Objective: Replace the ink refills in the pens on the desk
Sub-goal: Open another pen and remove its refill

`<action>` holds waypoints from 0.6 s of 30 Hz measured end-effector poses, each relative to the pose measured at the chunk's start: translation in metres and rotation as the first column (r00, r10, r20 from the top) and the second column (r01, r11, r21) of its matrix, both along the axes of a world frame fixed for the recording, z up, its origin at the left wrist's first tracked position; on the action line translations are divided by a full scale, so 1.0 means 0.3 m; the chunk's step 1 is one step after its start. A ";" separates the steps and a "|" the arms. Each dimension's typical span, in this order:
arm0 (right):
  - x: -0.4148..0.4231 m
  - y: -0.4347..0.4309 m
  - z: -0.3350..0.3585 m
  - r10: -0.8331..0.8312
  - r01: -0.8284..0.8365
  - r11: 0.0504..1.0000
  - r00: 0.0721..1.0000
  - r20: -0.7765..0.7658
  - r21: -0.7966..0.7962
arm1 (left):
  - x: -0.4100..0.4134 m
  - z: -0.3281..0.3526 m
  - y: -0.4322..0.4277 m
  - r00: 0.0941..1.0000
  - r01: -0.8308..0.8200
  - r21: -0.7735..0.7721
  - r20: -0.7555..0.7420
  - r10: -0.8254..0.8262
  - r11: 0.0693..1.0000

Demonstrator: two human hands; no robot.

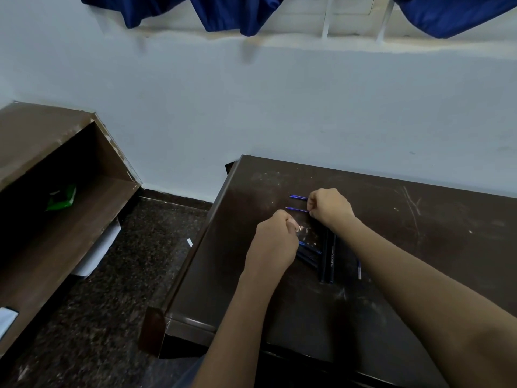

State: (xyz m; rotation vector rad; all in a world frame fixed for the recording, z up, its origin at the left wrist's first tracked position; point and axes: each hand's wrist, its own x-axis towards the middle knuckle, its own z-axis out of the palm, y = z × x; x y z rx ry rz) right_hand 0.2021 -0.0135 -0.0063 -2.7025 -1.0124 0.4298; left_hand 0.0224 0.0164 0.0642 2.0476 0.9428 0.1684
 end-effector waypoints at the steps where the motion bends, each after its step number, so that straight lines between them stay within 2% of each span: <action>1: 0.002 0.005 -0.008 -0.010 0.010 1.000 1.000 -0.008 0.009 | 0.002 0.000 0.001 1.000 -0.003 -0.001 0.001 0.003 1.000; 6: 0.008 0.012 -0.030 -0.080 0.079 0.994 0.997 0.000 0.071 | 0.002 -0.002 0.000 1.000 -0.011 0.001 -0.006 0.011 1.000; 11: 0.022 0.013 -0.048 -0.098 0.090 0.991 0.993 0.072 0.100 | 0.003 -0.001 0.002 1.000 0.006 0.012 -0.011 -0.006 1.000; 18: 0.038 0.019 -0.047 -0.130 0.124 0.984 0.991 0.034 0.129 | 0.004 -0.002 0.002 1.000 0.019 0.016 -0.015 -0.019 1.000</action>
